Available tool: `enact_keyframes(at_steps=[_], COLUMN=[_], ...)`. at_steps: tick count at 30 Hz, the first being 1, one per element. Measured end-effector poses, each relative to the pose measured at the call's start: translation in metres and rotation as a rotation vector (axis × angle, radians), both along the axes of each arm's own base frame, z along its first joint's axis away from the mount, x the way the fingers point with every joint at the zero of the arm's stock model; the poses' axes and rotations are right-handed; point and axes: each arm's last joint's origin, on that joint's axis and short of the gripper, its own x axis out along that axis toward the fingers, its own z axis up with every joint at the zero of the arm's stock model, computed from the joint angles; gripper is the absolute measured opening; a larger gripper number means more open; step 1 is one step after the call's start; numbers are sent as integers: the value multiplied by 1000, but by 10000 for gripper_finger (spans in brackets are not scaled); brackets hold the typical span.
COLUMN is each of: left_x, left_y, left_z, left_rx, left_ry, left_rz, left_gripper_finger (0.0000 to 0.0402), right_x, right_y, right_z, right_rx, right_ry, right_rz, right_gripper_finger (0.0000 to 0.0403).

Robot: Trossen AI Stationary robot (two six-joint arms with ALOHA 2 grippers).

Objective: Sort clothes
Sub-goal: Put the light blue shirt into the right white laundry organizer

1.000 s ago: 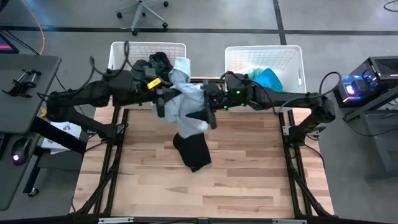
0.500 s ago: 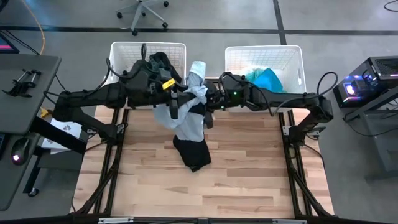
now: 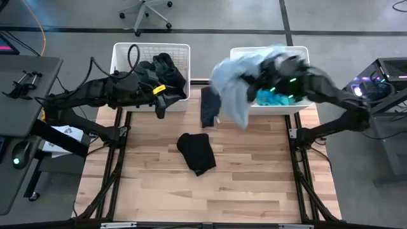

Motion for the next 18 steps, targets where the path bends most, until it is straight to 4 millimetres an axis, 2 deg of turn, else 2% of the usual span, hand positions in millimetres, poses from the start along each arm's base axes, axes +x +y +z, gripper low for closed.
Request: enact_keyframes(at_steps=[5,9,14,18], left_x=[-1,2,5,4], left_y=[1,1,1,1], left_z=[-1,-3,-5,-5], left_rx=[24,44,59,89], left_ry=[21,35,52,69], left_rz=[26,29,24,12], left_gripper_finger=[227,227,227,227], right_x=[-46,-70,-76,-62], right_y=[-22,-42,-76,-103], right_z=[19,15,-19,-66], right_rx=[-127,-170,-19,180], right_ry=[-22,105,397,520], right_rz=[-249,-441,-575,-514], right_gripper_finger=[33,33,33,33])
